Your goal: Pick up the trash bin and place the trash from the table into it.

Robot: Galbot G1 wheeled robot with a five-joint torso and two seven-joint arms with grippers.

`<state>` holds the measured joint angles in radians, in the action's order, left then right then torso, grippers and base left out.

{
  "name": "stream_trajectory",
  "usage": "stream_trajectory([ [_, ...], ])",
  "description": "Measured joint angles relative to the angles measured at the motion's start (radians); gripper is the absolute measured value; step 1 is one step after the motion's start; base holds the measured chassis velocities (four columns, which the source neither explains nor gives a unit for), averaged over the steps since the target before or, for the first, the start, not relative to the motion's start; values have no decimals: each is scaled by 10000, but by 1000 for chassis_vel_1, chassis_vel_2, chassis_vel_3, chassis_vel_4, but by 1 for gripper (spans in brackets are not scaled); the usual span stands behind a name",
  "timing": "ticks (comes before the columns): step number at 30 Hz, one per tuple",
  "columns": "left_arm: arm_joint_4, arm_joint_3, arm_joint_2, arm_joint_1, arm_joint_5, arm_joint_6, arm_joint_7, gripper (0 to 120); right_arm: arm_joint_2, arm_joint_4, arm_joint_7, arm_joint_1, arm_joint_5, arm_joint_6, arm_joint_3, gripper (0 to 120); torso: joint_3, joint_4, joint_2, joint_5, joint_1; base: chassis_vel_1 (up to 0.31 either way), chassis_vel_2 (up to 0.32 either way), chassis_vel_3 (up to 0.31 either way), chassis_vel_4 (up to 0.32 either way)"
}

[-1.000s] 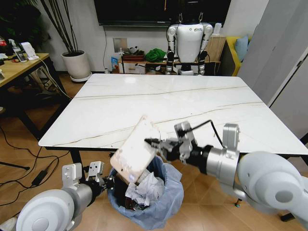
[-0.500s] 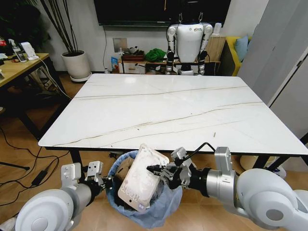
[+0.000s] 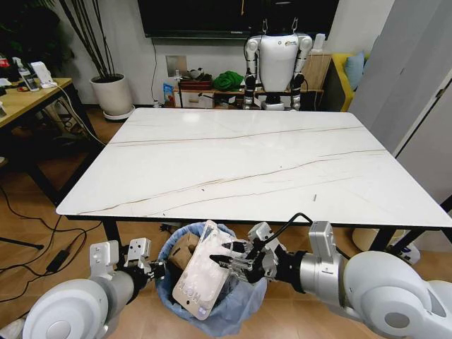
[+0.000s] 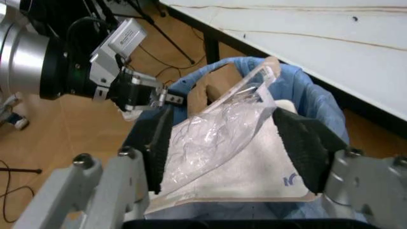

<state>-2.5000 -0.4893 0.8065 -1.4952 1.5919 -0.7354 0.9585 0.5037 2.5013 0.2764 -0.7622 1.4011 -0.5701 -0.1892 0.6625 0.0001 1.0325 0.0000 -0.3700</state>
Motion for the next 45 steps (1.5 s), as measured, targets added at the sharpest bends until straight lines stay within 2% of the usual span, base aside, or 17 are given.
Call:
stream_trajectory([
  [4,0,1,20,-28,-6,0,0,0,83,-4,215,32,-56,121,185,75,0,-1,0,0,0,0,0,0,0],
  [6,0,2,24,-36,-8,0,0,0,108,-4,256,42,-57,142,210,77,0,-1,0,0,0,0,0,0,0],
  [8,0,2,42,-107,-32,0,2,0,325,-42,630,106,-72,355,354,89,0,-1,0,0,0,0,0,0,0],
  [11,0,2,59,-203,-87,0,15,0,688,-224,1196,129,-205,650,540,98,0,0,0,-1,0,0,0,0,0],
  [14,0,0,89,-280,-126,0,22,0,963,-455,1524,96,-552,901,656,100,0,0,0,-1,0,0,0,0,0],
  [18,0,-76,250,-534,-228,0,70,0,1983,-1268,2358,-87,-1356,1326,1139,100,0,3,0,1,0,0,0,0,0],
  [20,0,-67,254,-541,-263,1,70,0,2130,-1383,2460,-183,-1448,1376,1303,100,0,3,1,-2,0,0,0,0,0],
  [24,0,30,319,-637,-760,0,46,0,2619,-1861,2563,-1105,-2809,1498,2383,100,0,1,1,-2,0,0,0,0,0],
  [26,0,35,327,-796,-1435,0,-204,0,2788,-1991,2531,-1686,-3590,1505,3042,100,0,-2,1,0,0,0,0,0,0],
  [28,0,32,328,-833,-1582,0,-265,0,2827,-2009,2529,-1787,-3724,1505,3178,100,0,-2,1,0,0,0,0,0,0],
  [32,0,97,380,-1097,-2271,0,-516,0,3370,-2033,2480,-2865,-4974,1486,4559,100,0,0,1,0,0,0,0,0,0],
  [36,0,115,421,-1211,-2687,0,-722,0,3675,-1860,2457,-3416,-5374,1466,5141,100,-1,0,1,0,0,0,0,0,0],
  [38,0,110,510,-1356,-3037,0,-878,0,4051,-1656,2294,-4175,-6200,1456,5672,100,-1,0,1,0,0,0,0,0,0],
  [41,0,85,728,-1596,-3389,0,-1003,0,4552,-1377,2058,-5220,-7294,1497,6082,100,-1,-3,1,1,0,0,0,0,0],
  [45,0,50,916,-1760,-3637,0,-1104,0,4985,-1109,1805,-6061,-8041,1630,6349,100,-1,-1,1,0,1,0,0,0,0],
])
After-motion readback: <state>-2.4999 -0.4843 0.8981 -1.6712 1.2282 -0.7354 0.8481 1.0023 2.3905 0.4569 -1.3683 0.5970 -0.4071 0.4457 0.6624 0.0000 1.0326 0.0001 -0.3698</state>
